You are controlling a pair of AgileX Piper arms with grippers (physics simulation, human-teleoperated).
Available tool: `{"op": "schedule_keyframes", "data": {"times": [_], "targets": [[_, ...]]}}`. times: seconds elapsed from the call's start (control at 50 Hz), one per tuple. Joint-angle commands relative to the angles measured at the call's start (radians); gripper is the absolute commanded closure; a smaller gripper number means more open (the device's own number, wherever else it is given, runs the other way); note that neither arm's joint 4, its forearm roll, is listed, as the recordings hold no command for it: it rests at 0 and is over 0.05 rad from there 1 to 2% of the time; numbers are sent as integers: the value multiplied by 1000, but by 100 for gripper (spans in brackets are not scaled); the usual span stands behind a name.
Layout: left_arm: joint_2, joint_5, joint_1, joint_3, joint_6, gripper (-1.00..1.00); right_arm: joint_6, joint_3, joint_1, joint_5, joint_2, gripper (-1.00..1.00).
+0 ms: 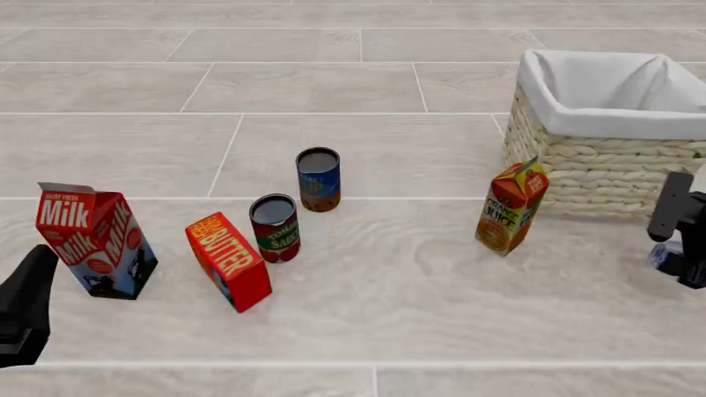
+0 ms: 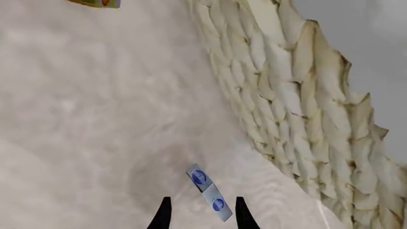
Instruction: Pick the cream cheese and place it in the basket.
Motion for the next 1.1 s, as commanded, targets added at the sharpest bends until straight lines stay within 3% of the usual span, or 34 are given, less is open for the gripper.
{"op": "schedule_keyframes", "data": {"times": [0.02,0.5,0.72,1.0,1.1], "targets": [[0,0,0,0,0,-100,-33,-2,-35,-21,7,-100],[0,0,0,0,0,-100,-38,-21,-48,-18,29,-100],[0,0,0,0,0,-100,-26,-106,-50,28,72,-100],[0,0,0,0,0,-100,-31,-124,-36,1,135,-100],[0,0,0,0,0,-100,-56,-92,-50,-30,148,-100]]}}
